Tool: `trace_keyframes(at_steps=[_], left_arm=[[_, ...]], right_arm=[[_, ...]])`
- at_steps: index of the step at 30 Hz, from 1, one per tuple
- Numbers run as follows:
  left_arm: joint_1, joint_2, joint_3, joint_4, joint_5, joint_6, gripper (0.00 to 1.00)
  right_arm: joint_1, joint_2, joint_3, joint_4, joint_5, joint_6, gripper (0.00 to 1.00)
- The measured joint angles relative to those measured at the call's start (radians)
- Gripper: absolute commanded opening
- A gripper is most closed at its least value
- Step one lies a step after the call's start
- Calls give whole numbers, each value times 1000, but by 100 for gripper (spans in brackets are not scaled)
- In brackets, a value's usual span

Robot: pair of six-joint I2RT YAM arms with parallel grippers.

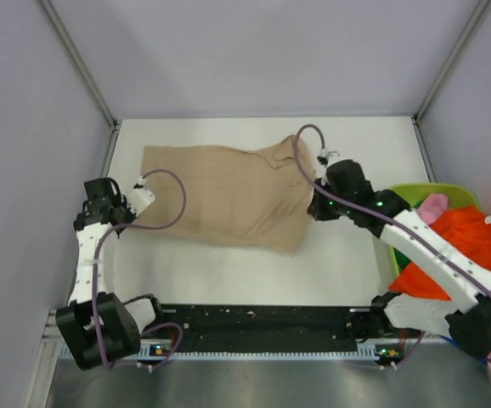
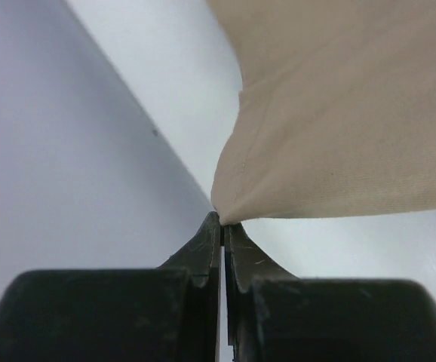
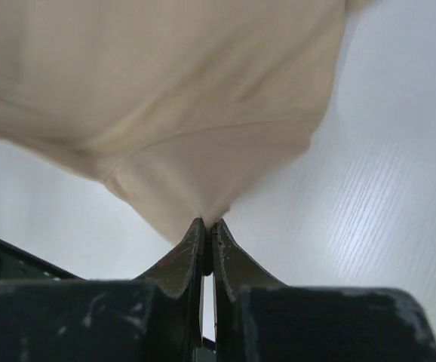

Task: Fold and stack the t-shirts
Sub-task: Flatten out the tshirt

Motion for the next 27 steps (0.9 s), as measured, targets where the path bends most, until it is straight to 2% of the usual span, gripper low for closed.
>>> trace_keyframes(at_steps=[7, 10, 13, 16, 19, 22, 25, 27], left_arm=[[0, -173, 232, -241, 5, -60, 0], [0, -228, 403, -366, 5, -74, 0], [0, -251, 573, -446, 6, -94, 0], [0, -263, 650, -473, 20, -109, 0], [0, -248, 638, -468, 63, -124, 0], [-3, -165, 610, -429, 108, -148, 0], [-24, -32, 612, -335, 129, -185, 0], [-54, 104, 654, -243, 114, -222, 0]], right_arm=[[0, -264, 380, -216, 121, -80, 0], [0, -328, 529, -321, 156, -98, 0], [0, -384, 613, -404, 178, -107, 0], [0, -396, 640, -438, 211, -123, 0], [-16, -328, 637, -433, 249, -159, 0], [-117, -180, 638, -352, 195, -192, 0], [-257, 33, 669, -227, 96, -192, 0], [-305, 230, 782, -171, 70, -195, 0]])
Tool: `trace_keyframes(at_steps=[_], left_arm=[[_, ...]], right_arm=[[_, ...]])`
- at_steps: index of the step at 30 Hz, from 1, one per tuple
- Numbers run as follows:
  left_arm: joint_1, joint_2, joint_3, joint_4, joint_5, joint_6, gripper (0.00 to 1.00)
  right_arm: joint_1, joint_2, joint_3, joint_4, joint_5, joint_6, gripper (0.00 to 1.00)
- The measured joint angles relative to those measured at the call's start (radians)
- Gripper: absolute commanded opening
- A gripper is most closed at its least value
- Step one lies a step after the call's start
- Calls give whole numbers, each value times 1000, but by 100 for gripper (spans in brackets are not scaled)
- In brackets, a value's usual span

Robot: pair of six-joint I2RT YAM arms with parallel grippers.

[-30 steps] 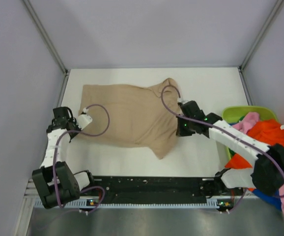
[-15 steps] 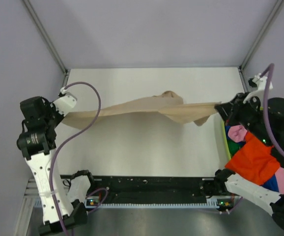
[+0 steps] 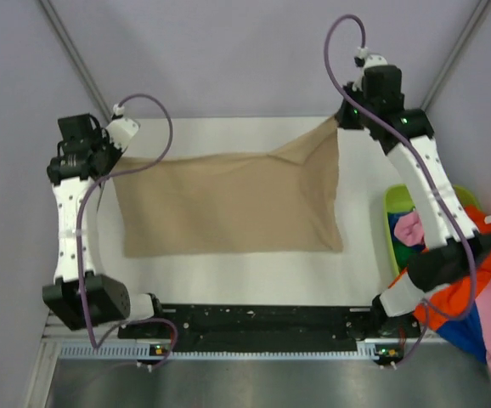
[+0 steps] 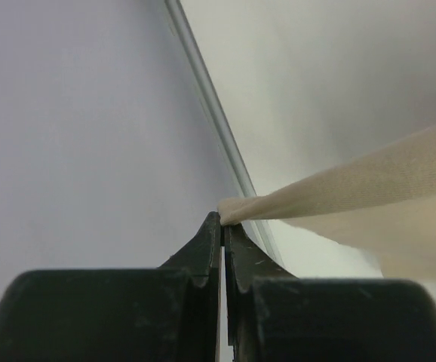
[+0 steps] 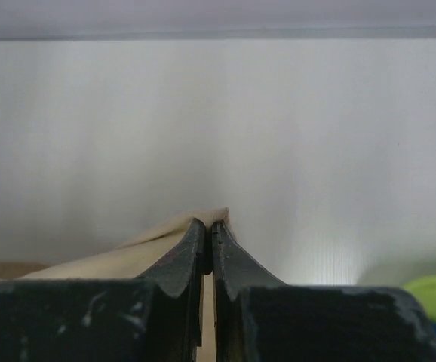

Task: Fold and stack the t-shirts
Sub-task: Flatten out the tshirt, then fold the flattened tshirt in 1/3 of the way

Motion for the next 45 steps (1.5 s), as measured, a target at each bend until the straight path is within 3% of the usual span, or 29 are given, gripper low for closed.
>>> trace_keyframes(at_steps=[4, 7, 10, 15, 18, 24, 27, 30, 33, 35, 37, 45], left_arm=[[-66, 261, 212, 126, -102, -60, 0], [-94, 423, 472, 186, -172, -103, 0], [-98, 486, 660, 286, -230, -122, 0], [-109, 400, 682, 389, -229, -100, 0], [-117, 293, 549, 442, -220, -61, 0], [-117, 41, 80, 472, -199, 58, 0], [-114, -77, -191, 458, -206, 130, 0], [-111, -206, -466, 417, -248, 213, 0], [-103, -293, -652, 320, -327, 262, 0], [-85, -312, -726, 247, -384, 272, 0], [-70, -321, -780, 188, -429, 275, 0], [-52, -349, -893, 106, -502, 276, 0]], right_arm=[[-25, 347, 381, 60, -5, -26, 0], [-41, 481, 645, 103, -7, -29, 0], [-87, 456, 730, 177, -23, -21, 0], [-148, 277, 672, 263, -58, -50, 0], [-145, 129, 550, 264, -85, -97, 0], [-125, -195, 97, 171, -110, -161, 0], [-47, -330, -187, 113, -105, -169, 0], [146, -411, -477, 11, -113, -174, 0], [390, -363, -656, -70, -134, -170, 0], [569, -269, -698, -125, -162, -170, 0], [669, -185, -698, -139, -207, -172, 0], [678, -43, -655, -178, -189, -183, 0]])
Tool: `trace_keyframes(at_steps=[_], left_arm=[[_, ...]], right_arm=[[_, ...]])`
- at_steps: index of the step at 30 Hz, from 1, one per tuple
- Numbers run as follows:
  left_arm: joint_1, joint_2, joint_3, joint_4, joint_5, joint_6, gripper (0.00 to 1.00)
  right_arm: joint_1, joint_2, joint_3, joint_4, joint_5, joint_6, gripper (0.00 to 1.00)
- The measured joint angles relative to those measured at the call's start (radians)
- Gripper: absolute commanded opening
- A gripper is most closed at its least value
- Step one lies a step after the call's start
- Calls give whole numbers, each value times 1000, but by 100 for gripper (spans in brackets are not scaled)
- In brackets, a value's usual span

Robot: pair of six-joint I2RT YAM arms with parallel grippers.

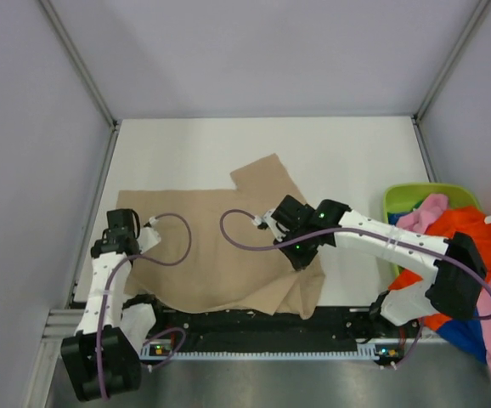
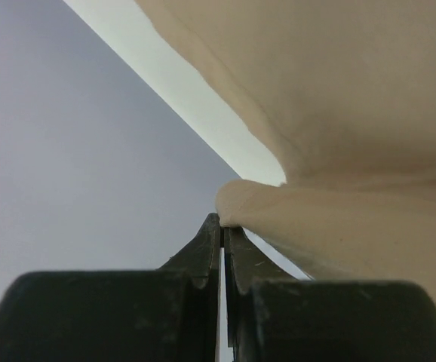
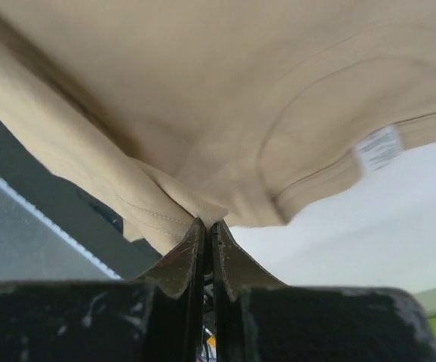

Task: Fold and stack the t-shirts
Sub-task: Fold the flattened tshirt in 1/3 of the way

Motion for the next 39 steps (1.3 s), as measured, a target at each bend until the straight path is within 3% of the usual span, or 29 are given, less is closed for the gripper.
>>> trace_keyframes(at_steps=[12, 18, 34, 39], left_arm=[[65, 160, 1, 163, -19, -89, 0], [90, 204, 1, 222, -24, -137, 0], [158, 312, 1, 346, -75, -227, 0], [166, 335, 1, 352, -75, -249, 8]], right_arm=[[-180, 97, 88, 190, 121, -60, 0], [-219, 187, 88, 209, 142, -66, 0], [-264, 192, 88, 235, 197, -35, 0], [-277, 201, 88, 241, 204, -28, 0]])
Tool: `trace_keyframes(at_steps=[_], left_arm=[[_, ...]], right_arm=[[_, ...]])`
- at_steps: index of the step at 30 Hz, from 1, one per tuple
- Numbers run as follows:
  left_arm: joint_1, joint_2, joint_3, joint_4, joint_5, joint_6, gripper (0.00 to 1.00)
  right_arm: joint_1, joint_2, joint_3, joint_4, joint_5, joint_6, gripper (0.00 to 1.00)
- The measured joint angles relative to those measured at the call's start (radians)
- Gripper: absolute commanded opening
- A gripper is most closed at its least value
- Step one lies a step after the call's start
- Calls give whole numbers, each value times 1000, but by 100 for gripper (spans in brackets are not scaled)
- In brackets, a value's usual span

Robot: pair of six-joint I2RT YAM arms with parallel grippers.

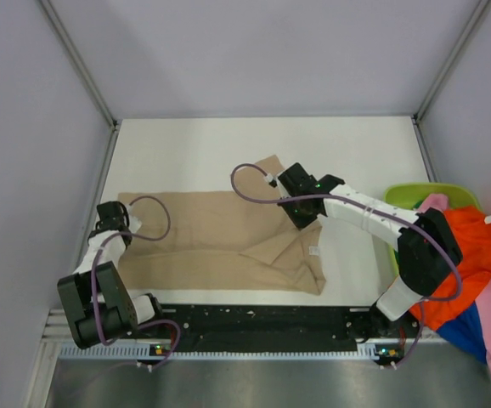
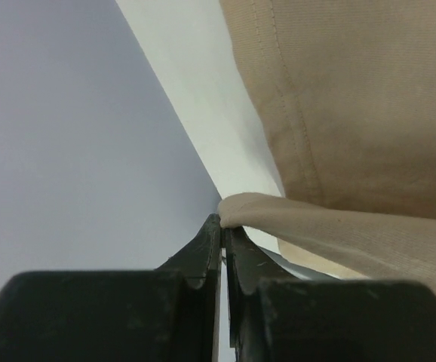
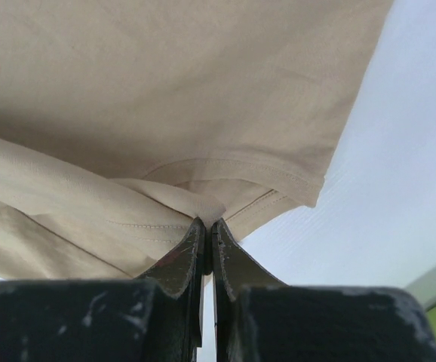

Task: Fold and stack the t-shirts
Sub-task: Fold the flattened tshirt in 1/3 of the way

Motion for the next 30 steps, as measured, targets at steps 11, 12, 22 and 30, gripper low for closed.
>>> trace_keyframes(at_steps=[11, 12, 22, 30], left_arm=[[8, 68, 65, 62, 12, -39, 37], [11, 84, 84, 77, 14, -43, 37], [36, 122, 229, 62, 77, -58, 50], [-46, -117, 229, -228, 303, -35, 41]], right_arm=[[0, 50, 8, 19, 4, 10, 12], [-1, 61, 14, 26, 3, 19, 26], [-69, 138, 123, 82, 100, 169, 76], [-114, -245, -133, 78, -9, 298, 11]])
